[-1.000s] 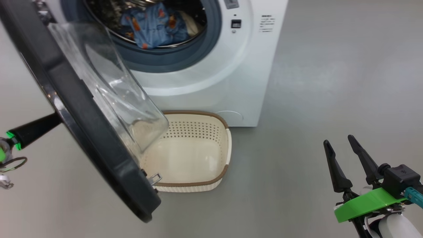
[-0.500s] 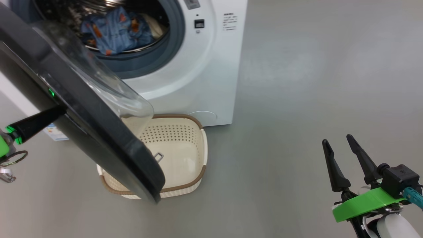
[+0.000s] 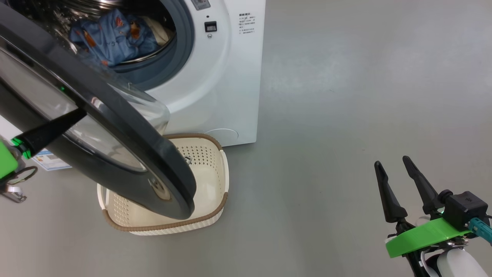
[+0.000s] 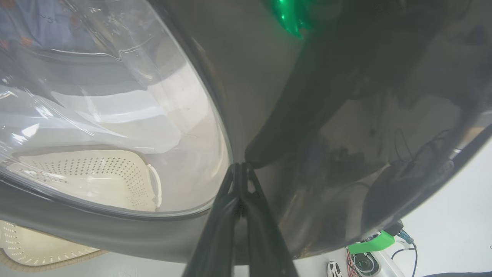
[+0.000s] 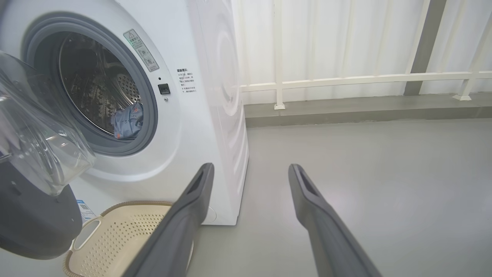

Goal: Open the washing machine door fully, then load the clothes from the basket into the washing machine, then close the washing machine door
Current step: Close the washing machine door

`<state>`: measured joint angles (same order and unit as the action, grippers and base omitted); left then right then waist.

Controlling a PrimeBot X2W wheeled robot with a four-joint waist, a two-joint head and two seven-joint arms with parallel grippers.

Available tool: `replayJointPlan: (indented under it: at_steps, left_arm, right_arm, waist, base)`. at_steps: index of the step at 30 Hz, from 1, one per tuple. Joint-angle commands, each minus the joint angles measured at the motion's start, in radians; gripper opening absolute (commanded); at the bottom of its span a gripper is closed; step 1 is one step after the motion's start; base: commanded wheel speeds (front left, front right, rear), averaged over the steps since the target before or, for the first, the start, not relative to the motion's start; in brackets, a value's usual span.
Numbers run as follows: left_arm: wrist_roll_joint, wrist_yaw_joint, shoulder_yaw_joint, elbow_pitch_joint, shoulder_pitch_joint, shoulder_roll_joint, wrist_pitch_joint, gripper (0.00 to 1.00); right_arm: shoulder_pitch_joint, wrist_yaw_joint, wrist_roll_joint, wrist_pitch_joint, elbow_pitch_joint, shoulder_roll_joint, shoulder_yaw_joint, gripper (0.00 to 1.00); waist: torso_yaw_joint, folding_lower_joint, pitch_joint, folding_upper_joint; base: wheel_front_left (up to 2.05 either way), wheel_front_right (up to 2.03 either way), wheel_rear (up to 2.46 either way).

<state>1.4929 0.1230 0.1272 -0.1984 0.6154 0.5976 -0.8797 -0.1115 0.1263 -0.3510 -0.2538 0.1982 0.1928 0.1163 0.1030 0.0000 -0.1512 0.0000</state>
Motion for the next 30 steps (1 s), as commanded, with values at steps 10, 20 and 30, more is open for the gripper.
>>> replayJointPlan:
  at_steps: [10,20,30]
  left_arm:
    - [0.003,0.008,-0.032,0.019,-0.007,0.036,0.074,0.28]
    - [-0.008,0.008,-0.029,0.037,-0.103,0.027,0.172,1.00]
    - [0.005,0.008,-0.045,0.061,-0.242,0.002,0.321,1.00]
  right_arm:
    - [-0.002,0.004,0.011,-0.008,-0.020,0.008,0.005,1.00]
    - [0.009,0.004,0.009,-0.008,-0.022,0.015,0.005,1.00]
    - [0.020,0.004,0.010,-0.008,-0.024,0.016,0.000,1.00]
  waist:
    - [-0.023,0.0000,0.018,0.0000]
    - [-0.050,0.0000,0.029,0.0000]
    - [-0.074,0.0000,0.040,0.0000]
  base:
    - [0.00,0.00,0.00]
    - [0.00,0.00,0.00]
    - [0.00,0.00,0.00]
